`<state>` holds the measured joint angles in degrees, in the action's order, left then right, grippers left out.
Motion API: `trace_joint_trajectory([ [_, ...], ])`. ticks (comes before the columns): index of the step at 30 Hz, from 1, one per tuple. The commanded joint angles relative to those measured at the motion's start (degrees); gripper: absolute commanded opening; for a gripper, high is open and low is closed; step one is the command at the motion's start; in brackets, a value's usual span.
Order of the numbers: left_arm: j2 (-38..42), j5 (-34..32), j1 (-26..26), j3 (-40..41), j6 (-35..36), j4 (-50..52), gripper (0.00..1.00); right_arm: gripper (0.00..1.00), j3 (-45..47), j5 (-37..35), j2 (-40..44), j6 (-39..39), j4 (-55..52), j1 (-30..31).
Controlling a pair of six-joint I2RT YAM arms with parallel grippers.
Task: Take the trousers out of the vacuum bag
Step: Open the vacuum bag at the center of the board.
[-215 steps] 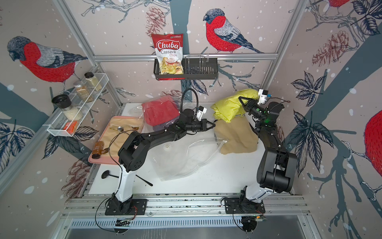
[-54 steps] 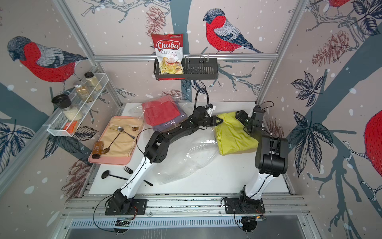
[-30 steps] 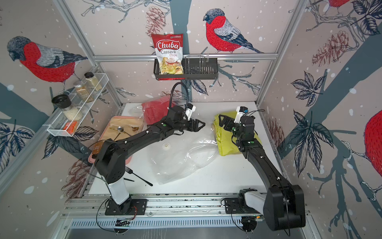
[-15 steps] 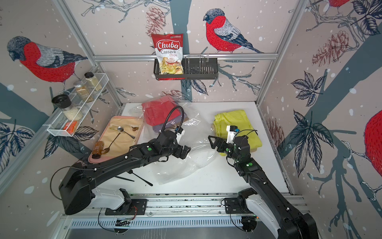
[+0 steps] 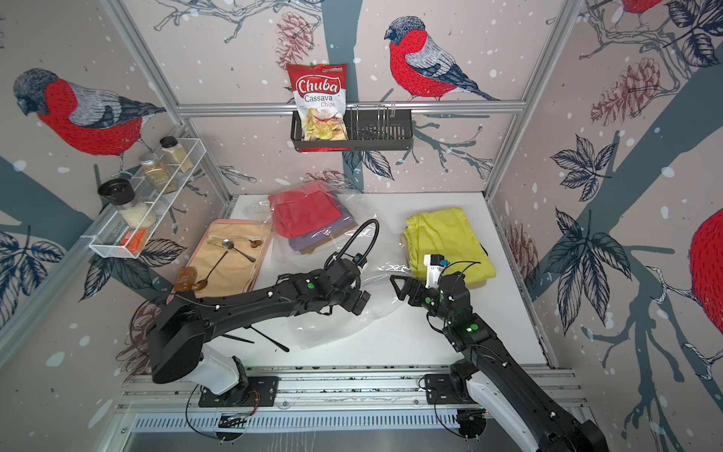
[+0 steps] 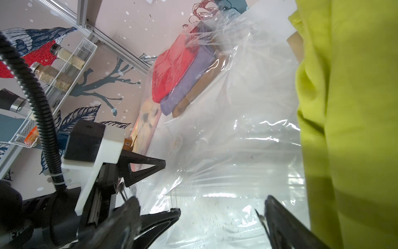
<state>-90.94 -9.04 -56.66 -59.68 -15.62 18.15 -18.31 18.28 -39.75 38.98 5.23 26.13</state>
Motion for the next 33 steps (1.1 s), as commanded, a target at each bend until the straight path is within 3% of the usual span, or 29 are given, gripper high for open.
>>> trace_joint_trajectory([
  [1,-2.86,-3.47,-0.59,-2.07,-0.18,2.99,0.97,0.90,0.36,-0.16,0.37,0.22,-0.33,0.65],
  [6,-6.63,-5.37,-0.55,-5.36,-2.69,6.16,0.86,0.90,0.72,-0.42,1.03,0.31,-0.45,1.72],
  [9,-8.07,-6.28,-0.55,-6.99,-3.26,7.45,0.74,0.90,1.03,0.87,1.04,0.13,-0.58,2.16],
  [14,-8.21,-8.26,-0.45,-10.09,-3.55,9.74,0.31,0.94,2.31,2.76,2.65,0.43,-1.08,4.60],
  [19,-6.73,-9.13,0.48,-14.38,-3.62,11.32,0.01,0.94,5.59,1.76,4.23,4.90,5.31,9.48],
  [23,-5.69,-8.18,0.95,-17.76,-3.29,12.14,0.00,0.88,8.48,-1.87,2.08,9.35,14.65,14.57],
  [27,-5.22,-7.85,1.04,-20.21,-2.85,13.37,0.00,0.82,7.86,-11.37,-2.47,9.98,18.27,20.35],
  [33,-4.35,-7.18,1.29,-21.52,-3.18,14.43,0.00,0.60,6.75,-21.74,-10.33,12.17,25.27,24.76],
])
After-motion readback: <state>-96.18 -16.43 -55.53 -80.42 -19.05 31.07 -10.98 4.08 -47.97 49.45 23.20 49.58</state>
